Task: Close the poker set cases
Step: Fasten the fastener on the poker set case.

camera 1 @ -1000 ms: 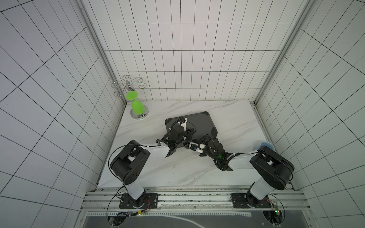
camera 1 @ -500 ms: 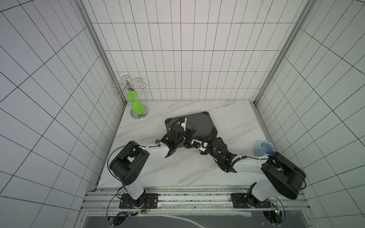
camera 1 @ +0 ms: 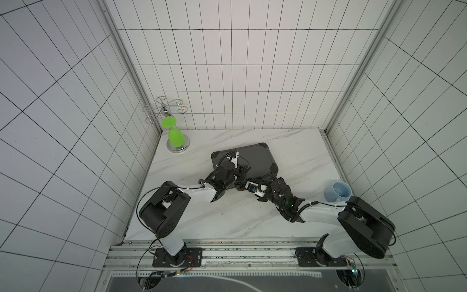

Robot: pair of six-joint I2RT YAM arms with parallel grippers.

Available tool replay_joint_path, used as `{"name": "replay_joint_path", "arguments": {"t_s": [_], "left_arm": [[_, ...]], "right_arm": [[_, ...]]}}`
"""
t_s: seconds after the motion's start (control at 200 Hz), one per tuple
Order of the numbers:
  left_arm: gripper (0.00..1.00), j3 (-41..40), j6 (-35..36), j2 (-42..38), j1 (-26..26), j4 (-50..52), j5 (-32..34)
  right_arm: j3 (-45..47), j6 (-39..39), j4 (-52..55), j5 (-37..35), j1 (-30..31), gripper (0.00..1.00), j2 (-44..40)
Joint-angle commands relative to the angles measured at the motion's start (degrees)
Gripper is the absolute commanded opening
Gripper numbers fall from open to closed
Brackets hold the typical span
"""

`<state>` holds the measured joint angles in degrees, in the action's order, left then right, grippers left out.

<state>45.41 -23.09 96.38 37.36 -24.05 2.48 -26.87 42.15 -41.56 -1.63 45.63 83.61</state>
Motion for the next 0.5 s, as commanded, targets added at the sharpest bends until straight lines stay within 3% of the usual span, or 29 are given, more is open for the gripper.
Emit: {"name": "replay_joint_path", "arguments": {"t_s": [0.0,0.165,0.245,0.435,0.455,0.495], "left_arm": [[0.49,-3.28,-1.52,2.4,0.27,12.98,-0.99],[0.5,-3.39,-1.43,1.76,0.3,13.24,-1.01],[0.55,-3.26,-1.35,0.98,0.23,13.57,-0.99],[0.89,-3.3,-1.52,-2.28,0.34,14.93,-0.99],[0.96,-3.43,-1.52,-2.88,0.34,15.04,-0.99],[0.97,-3.54,-1.52,-4.1,0.34,15.3,-0.87]], "right_arm": [[2.71,-0.84,0.28,-0.53,0.69,0.37,0.89],[0.95,-1.18,4.35,-0.22,1.6,0.37,1.55],[0.64,-1.52,4.91,-0.94,2.01,0.37,1.68],[-1.31,-2.06,3.7,-5.7,1.96,0.37,4.92],[-1.61,-2.07,3.33,-6.18,2.01,0.37,5.4],[-2.29,-1.99,2.71,-6.86,1.99,0.37,6.44]]}}
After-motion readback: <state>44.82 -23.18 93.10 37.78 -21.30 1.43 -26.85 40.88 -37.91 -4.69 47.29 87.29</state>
